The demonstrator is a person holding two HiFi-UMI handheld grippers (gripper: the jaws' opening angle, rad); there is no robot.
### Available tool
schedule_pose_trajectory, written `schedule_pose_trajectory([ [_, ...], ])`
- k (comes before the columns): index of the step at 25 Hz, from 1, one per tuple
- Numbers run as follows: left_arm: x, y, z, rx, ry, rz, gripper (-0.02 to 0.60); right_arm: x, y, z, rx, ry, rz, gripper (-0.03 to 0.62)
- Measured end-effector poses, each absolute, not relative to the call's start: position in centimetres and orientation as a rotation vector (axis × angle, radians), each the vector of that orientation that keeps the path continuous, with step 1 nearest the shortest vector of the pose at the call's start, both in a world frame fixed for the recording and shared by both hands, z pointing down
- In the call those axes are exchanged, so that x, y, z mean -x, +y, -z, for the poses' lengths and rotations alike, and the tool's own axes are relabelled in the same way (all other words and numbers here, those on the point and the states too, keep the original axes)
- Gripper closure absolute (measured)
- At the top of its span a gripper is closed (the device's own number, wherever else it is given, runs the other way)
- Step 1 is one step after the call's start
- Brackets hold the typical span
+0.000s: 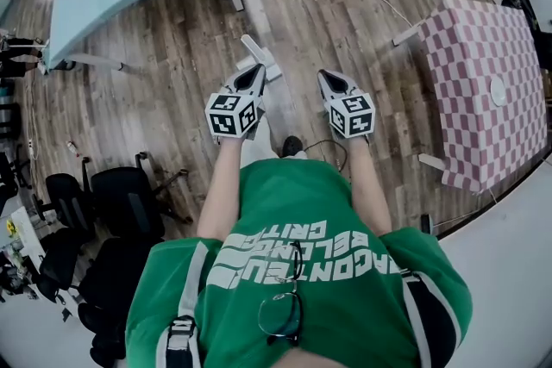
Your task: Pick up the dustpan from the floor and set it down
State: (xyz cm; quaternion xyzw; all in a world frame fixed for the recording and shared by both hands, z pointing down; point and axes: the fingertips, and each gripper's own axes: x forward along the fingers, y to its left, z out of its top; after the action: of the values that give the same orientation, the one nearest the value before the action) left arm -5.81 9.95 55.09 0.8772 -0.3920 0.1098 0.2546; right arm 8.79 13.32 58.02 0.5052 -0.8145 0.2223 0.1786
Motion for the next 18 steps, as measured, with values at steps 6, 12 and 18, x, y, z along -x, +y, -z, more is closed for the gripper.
schedule_pose_trajectory([
  [6,7.9,5.7,-55.7,-2.360,-1.073,-0.286,0.578,-6.4,9.5,-59.0,-1.382,-2.302,-0.635,0.586],
  [12,10.6,1.1,-56.2,-2.344,-1.064,-0.280,0.578,-3.3,5.1,-60.3,-1.331,-2.277,-0.646,0.585],
  [18,13.8,-3.5,-56.6,-2.323,-1.069,-0.264,0.578,-0.1,1.2,-62.6,-1.269,-2.222,-0.675,0.585],
])
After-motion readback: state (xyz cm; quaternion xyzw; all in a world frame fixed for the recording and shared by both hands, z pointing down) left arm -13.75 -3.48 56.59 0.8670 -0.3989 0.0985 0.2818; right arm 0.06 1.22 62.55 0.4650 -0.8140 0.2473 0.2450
